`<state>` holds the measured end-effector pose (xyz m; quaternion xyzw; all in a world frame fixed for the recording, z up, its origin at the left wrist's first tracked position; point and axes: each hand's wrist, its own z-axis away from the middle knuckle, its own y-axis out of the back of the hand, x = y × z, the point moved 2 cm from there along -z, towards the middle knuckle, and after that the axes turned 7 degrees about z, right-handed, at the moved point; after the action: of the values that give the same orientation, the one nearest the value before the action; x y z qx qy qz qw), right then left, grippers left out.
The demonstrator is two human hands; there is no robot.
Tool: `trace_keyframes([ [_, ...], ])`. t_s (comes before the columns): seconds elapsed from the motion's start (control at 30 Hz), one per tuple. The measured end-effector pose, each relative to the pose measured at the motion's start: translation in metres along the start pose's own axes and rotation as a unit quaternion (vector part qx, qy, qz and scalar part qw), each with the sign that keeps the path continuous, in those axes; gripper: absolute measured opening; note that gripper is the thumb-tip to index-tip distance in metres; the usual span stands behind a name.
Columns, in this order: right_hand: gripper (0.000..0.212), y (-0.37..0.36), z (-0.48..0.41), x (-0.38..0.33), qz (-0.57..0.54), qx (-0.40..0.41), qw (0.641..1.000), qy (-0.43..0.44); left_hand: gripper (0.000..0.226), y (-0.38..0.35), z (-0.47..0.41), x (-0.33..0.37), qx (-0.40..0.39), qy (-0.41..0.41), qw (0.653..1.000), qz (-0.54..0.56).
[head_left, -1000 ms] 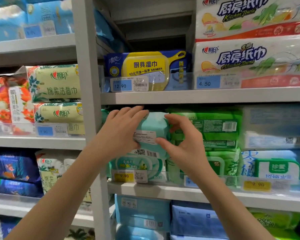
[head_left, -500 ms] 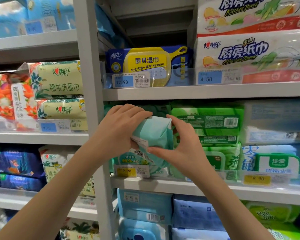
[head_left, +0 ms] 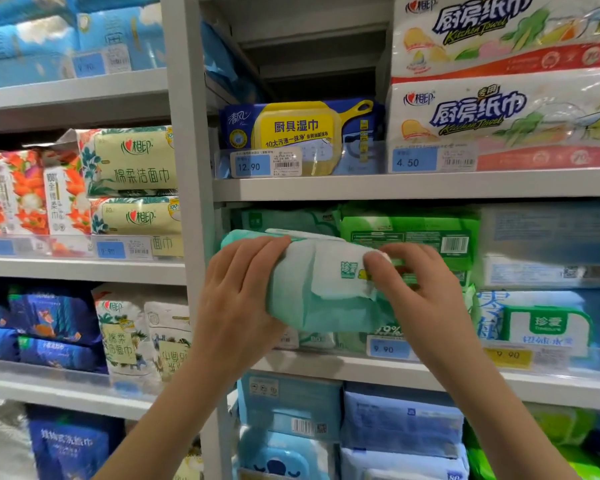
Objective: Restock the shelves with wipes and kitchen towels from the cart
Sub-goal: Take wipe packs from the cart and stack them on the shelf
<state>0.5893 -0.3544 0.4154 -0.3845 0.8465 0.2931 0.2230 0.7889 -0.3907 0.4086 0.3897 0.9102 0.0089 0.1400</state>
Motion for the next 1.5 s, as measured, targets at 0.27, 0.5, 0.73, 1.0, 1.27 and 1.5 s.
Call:
trace_keyframes([
  [0.27,0.059,0.015,0.002,-0.007,-0.25,-0.291,0.889,-0.249,0.066,-0.008,0.022,0.034,0.057,-0.065,0.991,-0.1],
  [0.5,0.015,0.012,0.004,-0.001,-0.267,-0.232,0.898,-0.261,0.081,-0.004,0.037,0.039,0.002,-0.103,0.986,-0.133],
  [0.73,0.02,0.019,-0.002,-0.007,-0.247,-0.191,0.939,-0.143,0.03,0.035,0.029,0.03,-0.073,-0.032,0.996,0.031],
  [1.0,0.023,0.025,-0.017,-0.033,-0.126,-0.184,0.974,0.041,0.082,0.056,-0.02,0.012,-0.206,0.054,0.976,0.039],
  [1.27,0.031,0.023,-0.029,-0.056,0.051,-0.165,0.974,0.145,0.1,0.033,-0.013,0.0,-0.181,0.031,0.983,-0.024],
  [1.5,0.047,0.014,-0.041,-0.059,0.17,-0.144,0.952,0.211,0.083,-0.001,0.002,-0.012,-0.129,0.041,0.991,0.011],
])
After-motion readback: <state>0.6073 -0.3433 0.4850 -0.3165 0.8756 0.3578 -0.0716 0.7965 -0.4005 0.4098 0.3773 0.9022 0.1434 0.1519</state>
